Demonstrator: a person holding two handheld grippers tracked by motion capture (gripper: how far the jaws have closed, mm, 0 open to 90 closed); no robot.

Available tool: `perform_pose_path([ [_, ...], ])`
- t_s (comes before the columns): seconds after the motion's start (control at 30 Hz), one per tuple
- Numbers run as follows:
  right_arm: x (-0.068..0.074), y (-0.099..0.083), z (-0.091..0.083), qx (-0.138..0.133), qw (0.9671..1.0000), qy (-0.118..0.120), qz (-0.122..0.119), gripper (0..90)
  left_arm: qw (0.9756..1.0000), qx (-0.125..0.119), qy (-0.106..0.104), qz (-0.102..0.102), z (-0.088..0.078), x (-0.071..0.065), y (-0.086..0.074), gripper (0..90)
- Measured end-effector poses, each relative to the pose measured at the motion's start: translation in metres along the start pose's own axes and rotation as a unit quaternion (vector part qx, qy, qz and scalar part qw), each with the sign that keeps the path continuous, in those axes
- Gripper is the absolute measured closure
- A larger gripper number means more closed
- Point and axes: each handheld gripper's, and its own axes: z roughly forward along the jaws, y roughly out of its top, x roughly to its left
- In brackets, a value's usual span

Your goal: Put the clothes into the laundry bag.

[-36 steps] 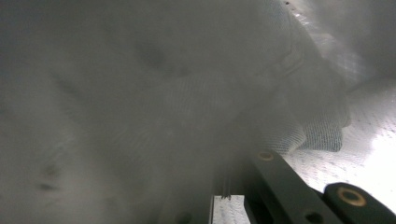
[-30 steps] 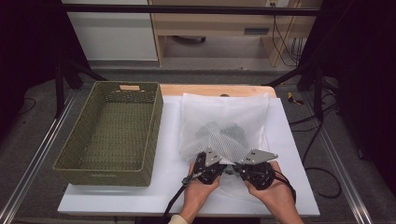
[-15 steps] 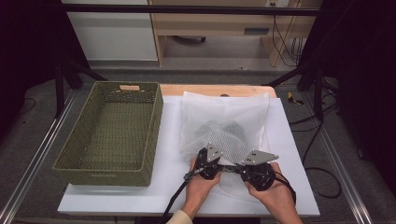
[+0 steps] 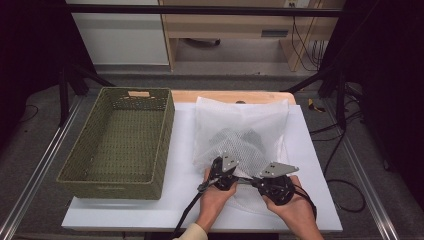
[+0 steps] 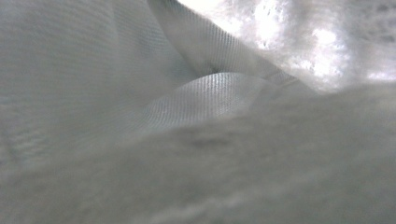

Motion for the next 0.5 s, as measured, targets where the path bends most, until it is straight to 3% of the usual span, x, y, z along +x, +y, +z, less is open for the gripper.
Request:
perform_pose_path([
  [0.5,0.0005,-0.0003,0.0006,0.000,1.0000,0.003,0.001,88.5,0.9999,0.002,0.012,0.001,0.0013,0.0000,0.0006,90.0],
])
